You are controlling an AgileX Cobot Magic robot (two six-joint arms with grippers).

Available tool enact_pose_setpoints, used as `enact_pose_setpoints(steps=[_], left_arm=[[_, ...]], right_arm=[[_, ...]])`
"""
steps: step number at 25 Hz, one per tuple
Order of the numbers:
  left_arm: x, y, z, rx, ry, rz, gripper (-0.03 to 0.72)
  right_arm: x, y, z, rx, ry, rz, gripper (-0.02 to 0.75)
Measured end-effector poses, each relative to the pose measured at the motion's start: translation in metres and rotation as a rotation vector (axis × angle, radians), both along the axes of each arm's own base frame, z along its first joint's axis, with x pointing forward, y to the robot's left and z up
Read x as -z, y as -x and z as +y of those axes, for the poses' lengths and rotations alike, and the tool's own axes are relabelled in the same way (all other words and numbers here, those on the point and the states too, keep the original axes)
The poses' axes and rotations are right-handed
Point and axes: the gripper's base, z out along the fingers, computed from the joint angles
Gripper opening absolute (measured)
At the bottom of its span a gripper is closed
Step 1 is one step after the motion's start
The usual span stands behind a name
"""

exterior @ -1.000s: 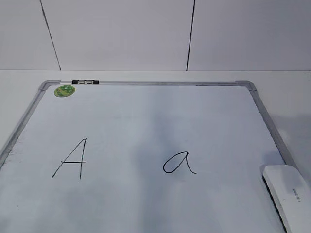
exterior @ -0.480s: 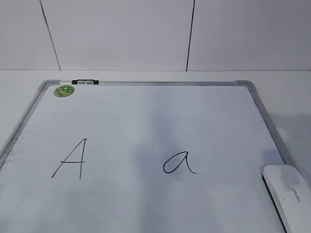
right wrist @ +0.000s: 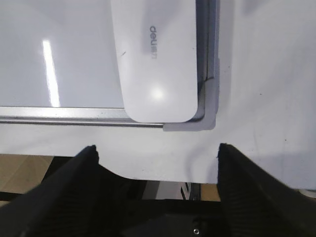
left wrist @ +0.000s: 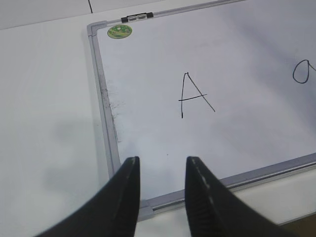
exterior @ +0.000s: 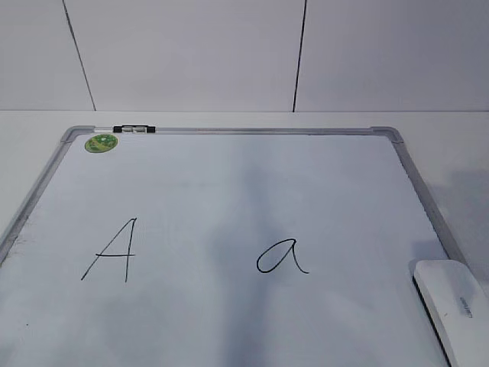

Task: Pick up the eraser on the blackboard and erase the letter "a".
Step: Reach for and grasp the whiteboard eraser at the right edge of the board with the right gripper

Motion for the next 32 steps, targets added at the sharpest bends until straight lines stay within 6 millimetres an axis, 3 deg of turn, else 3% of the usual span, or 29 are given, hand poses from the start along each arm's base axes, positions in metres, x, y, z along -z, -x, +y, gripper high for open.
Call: enact_pose_setpoints(steps=[5, 12, 32], left_arm=[[0.000, 0.000, 0.000, 0.000, 0.000, 0.000, 0.235], [0.000, 0.000, 0.000, 0.000, 0.000, 0.000, 0.235], [0.000, 0.000, 0.000, 0.000, 0.000, 0.000, 0.235]], right_arm=[[0.010, -0.014, 0.003, -0.005, 0.010, 0.004, 0.592], [0.026, -0.026, 0.023, -0.106, 0.050, 0.008, 0.592], [0.033, -0.036, 0.024, -0.097, 0.088, -0.019, 0.592]])
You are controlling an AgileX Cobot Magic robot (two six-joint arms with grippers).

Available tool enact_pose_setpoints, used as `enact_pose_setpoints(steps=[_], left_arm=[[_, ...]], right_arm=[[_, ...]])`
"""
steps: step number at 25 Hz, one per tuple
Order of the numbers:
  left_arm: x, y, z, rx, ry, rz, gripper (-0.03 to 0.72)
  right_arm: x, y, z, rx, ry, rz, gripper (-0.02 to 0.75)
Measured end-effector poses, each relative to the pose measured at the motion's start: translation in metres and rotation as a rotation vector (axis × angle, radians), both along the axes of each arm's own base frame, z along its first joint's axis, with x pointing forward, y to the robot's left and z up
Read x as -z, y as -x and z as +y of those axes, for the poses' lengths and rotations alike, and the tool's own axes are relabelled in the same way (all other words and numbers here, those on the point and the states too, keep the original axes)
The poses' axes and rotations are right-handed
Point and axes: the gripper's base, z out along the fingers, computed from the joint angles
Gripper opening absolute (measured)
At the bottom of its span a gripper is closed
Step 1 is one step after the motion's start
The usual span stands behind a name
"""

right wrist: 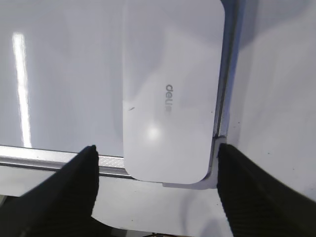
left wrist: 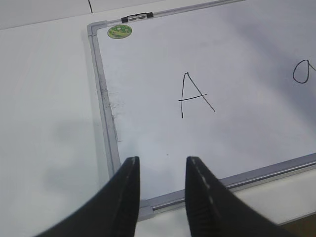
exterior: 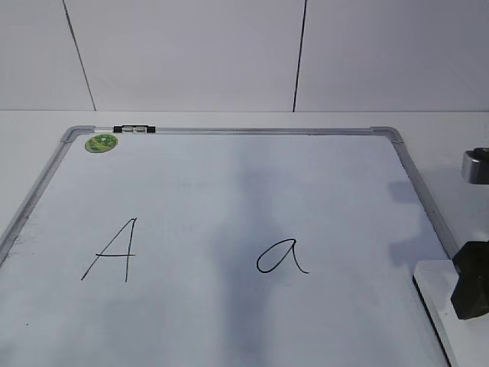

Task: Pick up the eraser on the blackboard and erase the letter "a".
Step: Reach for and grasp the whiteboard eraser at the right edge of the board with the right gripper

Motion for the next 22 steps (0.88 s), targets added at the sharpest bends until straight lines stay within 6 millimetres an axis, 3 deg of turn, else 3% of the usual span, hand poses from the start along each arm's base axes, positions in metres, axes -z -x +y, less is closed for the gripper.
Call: enact_pose_setpoints(steps=[7, 22], left_arm=[[0.000, 0.000, 0.000, 0.000, 0.000, 0.000, 0.235], [0.000, 0.000, 0.000, 0.000, 0.000, 0.000, 0.235]], right_arm=[[0.000, -0.002, 0.000, -0.003, 0.005, -0.022, 0.668], [0.019, -0.016, 0.002, -0.006, 0.021, 0.017, 0.678]])
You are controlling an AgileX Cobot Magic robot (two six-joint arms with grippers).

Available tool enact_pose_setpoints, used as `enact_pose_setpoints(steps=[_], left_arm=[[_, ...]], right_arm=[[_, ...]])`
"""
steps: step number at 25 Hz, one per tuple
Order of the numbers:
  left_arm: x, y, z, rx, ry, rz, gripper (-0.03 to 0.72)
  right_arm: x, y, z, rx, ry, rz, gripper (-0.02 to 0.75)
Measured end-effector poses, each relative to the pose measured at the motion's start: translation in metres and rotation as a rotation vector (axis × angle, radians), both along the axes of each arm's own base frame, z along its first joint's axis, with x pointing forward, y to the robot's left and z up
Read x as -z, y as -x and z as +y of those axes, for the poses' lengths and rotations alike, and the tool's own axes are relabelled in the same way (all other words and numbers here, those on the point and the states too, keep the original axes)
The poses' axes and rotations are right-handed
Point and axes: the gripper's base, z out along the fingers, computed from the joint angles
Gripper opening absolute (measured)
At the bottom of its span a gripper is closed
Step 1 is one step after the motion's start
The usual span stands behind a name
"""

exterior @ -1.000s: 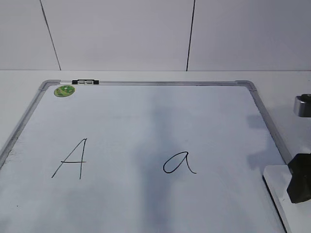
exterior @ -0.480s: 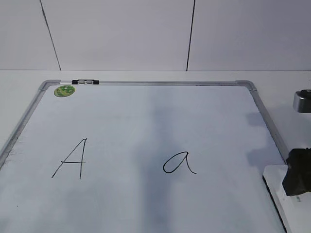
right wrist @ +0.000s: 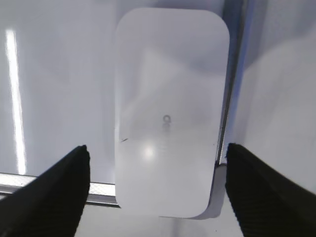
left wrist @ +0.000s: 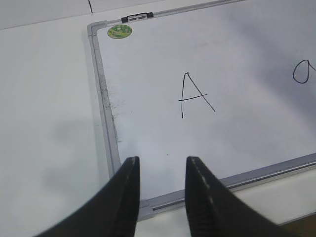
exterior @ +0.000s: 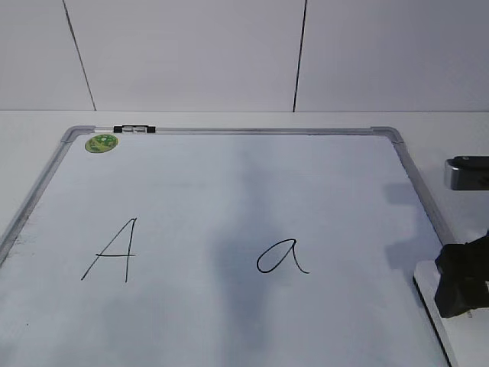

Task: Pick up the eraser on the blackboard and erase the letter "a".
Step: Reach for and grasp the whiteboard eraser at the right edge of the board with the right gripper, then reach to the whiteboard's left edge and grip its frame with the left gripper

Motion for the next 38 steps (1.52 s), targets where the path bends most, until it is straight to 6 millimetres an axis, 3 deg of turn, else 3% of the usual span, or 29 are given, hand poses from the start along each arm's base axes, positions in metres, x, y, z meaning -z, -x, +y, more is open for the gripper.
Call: enact_pose_setpoints(steps=[33, 38], left_arm=[[0.000, 0.000, 0.000, 0.000, 0.000, 0.000, 0.235], [0.000, 0.000, 0.000, 0.000, 0.000, 0.000, 0.235]], right_arm=[[0.040, -0.021, 0.003, -0.014, 0.041, 0.075, 0.666], [0.040, -0.021, 0.003, -0.014, 0.041, 0.075, 0.619]])
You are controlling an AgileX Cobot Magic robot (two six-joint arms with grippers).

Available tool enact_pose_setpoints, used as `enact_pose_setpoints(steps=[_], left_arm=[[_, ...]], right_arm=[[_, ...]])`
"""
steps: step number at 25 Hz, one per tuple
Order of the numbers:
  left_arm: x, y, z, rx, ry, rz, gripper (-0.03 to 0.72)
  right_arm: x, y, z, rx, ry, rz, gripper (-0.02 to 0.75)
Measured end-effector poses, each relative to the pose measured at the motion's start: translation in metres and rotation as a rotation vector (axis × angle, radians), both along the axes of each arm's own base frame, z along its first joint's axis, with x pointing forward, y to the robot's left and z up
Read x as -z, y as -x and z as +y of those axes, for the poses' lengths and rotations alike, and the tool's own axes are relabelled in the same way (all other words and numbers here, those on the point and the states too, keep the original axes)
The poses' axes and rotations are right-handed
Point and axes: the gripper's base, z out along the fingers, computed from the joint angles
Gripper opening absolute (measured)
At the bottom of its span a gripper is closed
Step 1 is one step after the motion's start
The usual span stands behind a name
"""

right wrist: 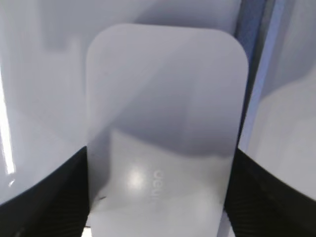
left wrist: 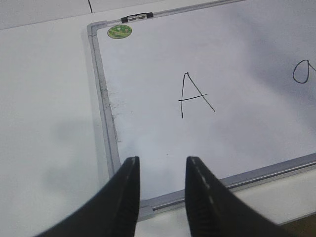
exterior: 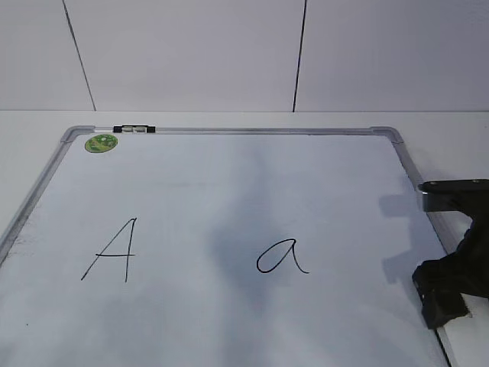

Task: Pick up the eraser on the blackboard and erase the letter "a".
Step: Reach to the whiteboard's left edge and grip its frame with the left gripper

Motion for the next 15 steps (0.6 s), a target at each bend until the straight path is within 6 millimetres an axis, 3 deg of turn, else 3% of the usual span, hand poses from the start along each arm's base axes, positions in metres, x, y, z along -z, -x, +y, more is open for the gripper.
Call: enact_pose_setpoints(steps=[4, 15], left_arm=[[0.0000, 0.0000, 0.0000, 0.000, 0.000, 0.000, 0.235], [0.0000, 0.0000, 0.0000, 0.000, 0.000, 0.000, 0.235]], right_arm=[[0.0000, -0.0001, -0.0002, 0.000, 0.003, -0.001, 0.581], [0.0000, -0.0001, -0.0002, 0.001, 0.003, -0.001, 0.575]])
